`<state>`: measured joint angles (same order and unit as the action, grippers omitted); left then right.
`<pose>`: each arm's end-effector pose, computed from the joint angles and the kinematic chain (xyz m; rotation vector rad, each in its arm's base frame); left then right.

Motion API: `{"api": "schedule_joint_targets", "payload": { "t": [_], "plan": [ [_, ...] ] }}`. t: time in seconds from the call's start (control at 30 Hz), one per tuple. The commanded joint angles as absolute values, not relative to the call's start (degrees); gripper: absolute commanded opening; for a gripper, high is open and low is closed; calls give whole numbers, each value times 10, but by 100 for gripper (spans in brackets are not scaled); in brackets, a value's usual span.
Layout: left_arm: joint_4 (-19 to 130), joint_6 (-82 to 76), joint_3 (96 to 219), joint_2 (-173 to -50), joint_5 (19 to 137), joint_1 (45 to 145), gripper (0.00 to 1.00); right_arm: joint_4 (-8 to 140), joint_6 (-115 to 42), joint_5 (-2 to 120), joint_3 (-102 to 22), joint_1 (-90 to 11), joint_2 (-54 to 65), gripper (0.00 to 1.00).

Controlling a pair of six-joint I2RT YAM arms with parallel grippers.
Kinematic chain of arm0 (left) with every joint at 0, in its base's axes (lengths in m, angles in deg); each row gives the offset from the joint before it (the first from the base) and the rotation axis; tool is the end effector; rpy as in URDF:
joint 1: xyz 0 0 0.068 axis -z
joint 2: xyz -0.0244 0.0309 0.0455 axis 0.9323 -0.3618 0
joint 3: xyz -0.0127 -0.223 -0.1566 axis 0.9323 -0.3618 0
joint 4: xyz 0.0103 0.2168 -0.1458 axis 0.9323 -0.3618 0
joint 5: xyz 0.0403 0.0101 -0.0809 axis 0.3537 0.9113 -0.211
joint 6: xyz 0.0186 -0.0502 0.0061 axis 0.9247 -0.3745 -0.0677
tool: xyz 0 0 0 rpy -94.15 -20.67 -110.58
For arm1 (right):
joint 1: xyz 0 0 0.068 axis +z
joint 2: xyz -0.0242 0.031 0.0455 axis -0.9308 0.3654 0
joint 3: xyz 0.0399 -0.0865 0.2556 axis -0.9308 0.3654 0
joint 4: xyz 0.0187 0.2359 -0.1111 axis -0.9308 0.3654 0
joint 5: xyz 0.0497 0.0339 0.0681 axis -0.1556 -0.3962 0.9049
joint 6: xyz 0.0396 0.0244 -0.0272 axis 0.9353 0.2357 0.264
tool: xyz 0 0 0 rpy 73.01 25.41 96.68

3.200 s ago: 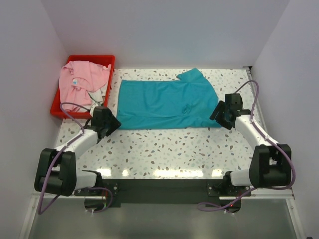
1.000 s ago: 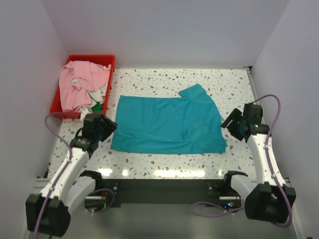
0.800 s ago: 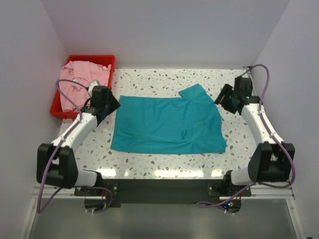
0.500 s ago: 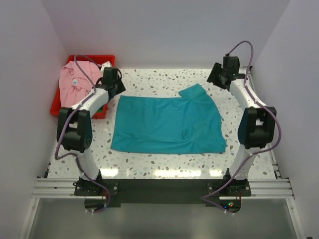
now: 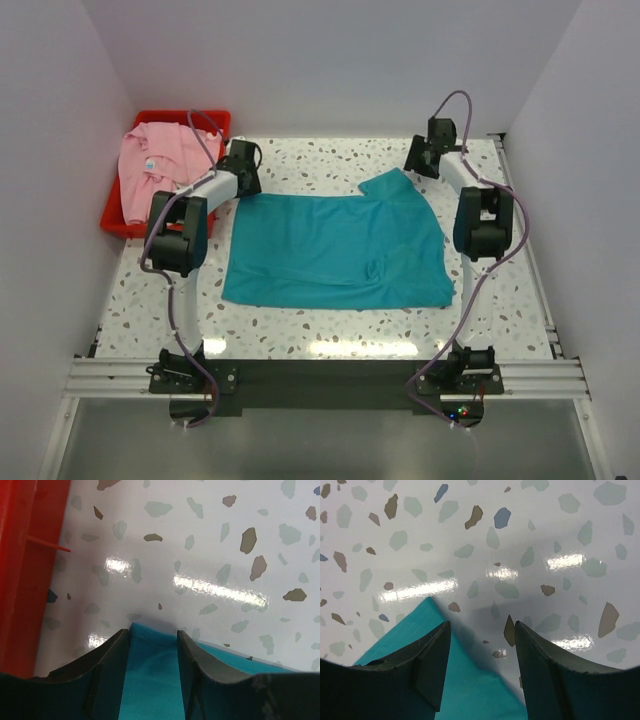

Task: Fold and stack the t-shirts
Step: Fold the tshirt

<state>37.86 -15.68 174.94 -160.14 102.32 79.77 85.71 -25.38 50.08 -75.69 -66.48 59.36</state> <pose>0.4664 -0.0803 0.1624 -0.3996 2.3564 0.0598 0.5331 0.0184 0.1812 0.3374 2.3217 0.1403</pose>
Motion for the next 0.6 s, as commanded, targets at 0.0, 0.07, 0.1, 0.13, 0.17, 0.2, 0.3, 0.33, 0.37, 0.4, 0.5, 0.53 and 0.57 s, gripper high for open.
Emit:
{"api": "schedule_joint_targets", "payload": {
  "t": [0.0, 0.07, 0.1, 0.13, 0.17, 0.2, 0.3, 0.33, 0.37, 0.4, 0.5, 0.53, 0.57],
  "plan": [
    [386, -141, 1762, -1602, 1037, 802, 48, 864, -278, 496, -793, -666, 596, 57],
    [395, -142, 1749, -1597, 1037, 802, 48, 870, -278, 501, -795, -665, 603, 58],
    [395, -143, 1749, -1601, 1038, 802, 48, 873, -278, 503, -803, -665, 605, 57],
    [391, -143, 1755, -1604, 1037, 802, 47, 876, -279, 504, -806, -663, 609, 57],
    [389, -143, 1758, -1608, 1037, 802, 46, 881, -281, 504, -808, -661, 611, 57],
    [385, -144, 1759, -1611, 1036, 802, 45, 885, -286, 500, -813, -659, 614, 58],
    [388, -147, 1756, -1611, 1037, 802, 42, 889, -287, 505, -813, -656, 616, 58],
    [389, -147, 1755, -1612, 1038, 802, 41, 889, -288, 506, -813, -653, 616, 58],
    [389, -148, 1756, -1614, 1038, 802, 39, 888, -287, 507, -811, -651, 616, 58],
    [389, -147, 1757, -1615, 1038, 802, 38, 889, -288, 510, -807, -650, 615, 58],
    [388, -147, 1760, -1619, 1037, 802, 35, 891, -290, 511, -801, -645, 614, 58],
    [388, -148, 1763, -1620, 1036, 802, 34, 890, -291, 512, -800, -643, 616, 58],
    [387, -148, 1763, -1623, 1034, 802, 33, 893, -292, 513, -800, -641, 616, 58]
  ]
}}
